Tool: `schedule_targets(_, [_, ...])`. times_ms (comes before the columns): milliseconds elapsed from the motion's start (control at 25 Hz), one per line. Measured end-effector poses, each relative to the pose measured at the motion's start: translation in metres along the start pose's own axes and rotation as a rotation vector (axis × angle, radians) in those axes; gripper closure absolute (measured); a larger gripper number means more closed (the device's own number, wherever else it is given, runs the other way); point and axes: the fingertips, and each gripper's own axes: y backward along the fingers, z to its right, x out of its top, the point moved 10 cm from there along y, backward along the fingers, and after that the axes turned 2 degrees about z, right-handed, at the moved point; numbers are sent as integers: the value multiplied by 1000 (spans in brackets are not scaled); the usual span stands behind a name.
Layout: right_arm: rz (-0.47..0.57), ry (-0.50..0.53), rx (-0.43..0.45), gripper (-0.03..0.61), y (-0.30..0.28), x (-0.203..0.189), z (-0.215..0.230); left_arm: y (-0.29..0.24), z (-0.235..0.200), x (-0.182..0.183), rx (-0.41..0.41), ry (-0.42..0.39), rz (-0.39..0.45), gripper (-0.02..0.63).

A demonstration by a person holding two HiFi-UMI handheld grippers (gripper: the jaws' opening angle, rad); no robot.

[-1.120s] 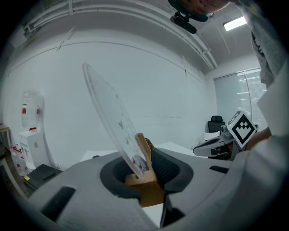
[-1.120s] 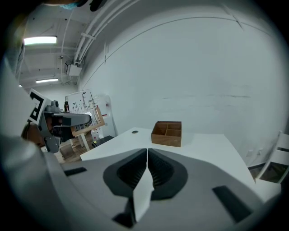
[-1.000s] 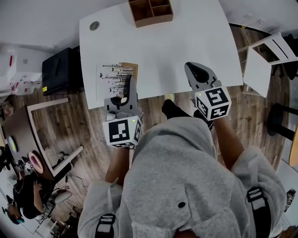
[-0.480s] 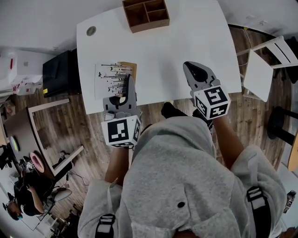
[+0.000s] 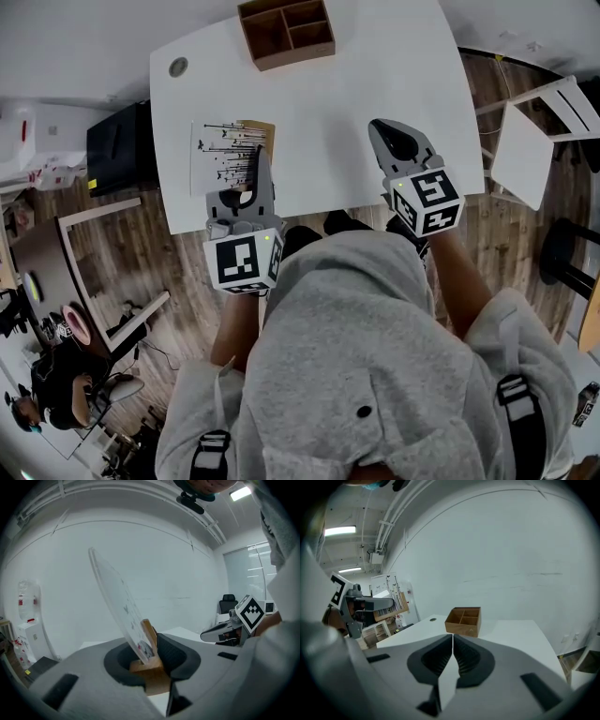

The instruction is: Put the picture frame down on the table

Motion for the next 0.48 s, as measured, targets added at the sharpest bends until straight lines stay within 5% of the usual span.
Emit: schedule_targets(480, [9,4,17,551,-7,4,-4,1,-1,2,1,-27,6,520])
